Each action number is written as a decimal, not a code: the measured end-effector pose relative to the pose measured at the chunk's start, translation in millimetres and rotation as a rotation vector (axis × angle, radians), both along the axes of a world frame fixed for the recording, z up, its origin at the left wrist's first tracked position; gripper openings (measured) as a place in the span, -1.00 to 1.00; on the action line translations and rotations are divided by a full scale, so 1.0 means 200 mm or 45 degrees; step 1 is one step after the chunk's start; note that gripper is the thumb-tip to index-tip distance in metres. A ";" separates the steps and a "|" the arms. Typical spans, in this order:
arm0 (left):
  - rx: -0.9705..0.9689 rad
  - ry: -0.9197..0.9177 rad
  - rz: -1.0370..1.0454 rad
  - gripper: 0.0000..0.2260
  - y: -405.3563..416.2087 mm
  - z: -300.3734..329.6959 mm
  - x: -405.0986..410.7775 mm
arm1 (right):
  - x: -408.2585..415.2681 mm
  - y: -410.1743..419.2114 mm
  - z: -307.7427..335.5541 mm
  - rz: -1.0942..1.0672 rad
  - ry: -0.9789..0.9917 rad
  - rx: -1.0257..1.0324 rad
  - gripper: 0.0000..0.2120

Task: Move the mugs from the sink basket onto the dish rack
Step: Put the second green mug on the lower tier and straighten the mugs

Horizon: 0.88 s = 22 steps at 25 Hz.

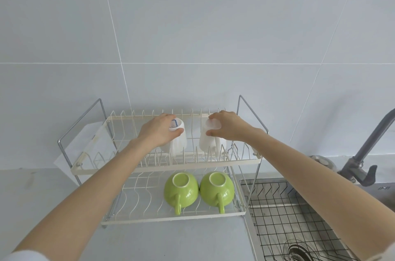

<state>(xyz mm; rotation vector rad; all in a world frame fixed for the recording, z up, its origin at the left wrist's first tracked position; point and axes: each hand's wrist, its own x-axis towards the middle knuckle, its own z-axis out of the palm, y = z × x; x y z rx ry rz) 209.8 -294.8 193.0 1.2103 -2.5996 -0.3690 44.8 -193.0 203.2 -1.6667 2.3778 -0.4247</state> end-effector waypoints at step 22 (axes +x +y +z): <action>-0.018 0.063 -0.123 -0.51 0.08 -0.06 -0.14 | -0.06 0.02 -0.03 -0.038 0.028 0.018 -0.43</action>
